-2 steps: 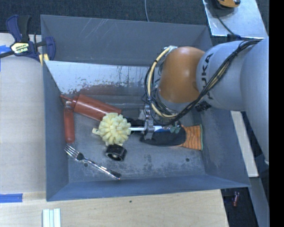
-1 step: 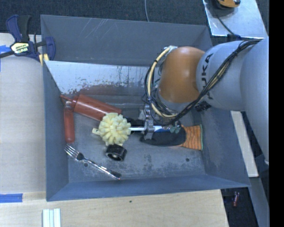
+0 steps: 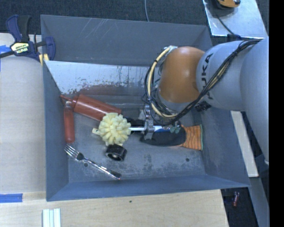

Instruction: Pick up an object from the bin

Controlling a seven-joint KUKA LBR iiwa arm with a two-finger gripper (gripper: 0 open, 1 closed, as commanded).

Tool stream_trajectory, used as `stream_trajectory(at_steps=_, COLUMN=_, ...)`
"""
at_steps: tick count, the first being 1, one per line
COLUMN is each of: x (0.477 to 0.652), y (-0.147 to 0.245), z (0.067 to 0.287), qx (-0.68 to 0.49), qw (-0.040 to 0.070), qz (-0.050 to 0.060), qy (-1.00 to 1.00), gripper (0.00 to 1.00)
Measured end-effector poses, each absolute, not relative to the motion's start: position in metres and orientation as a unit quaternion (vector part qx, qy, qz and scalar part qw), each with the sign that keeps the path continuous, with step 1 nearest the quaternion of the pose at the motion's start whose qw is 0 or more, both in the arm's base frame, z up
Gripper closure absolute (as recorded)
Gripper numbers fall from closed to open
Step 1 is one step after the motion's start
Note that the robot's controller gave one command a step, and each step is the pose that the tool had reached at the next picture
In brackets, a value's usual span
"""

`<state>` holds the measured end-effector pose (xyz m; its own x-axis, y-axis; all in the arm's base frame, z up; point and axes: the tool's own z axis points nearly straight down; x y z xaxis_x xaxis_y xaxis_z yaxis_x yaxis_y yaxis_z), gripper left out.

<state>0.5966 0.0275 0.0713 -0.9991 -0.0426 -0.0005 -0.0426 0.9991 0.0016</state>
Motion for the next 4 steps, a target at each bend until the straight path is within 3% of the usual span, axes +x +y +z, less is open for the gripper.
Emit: stream_trajectory(at_steps=4, x=0.5966, y=0.0275, z=0.0713, qx=-0.021, qw=0.000, qz=0.001, qy=1.000, gripper=1.00)
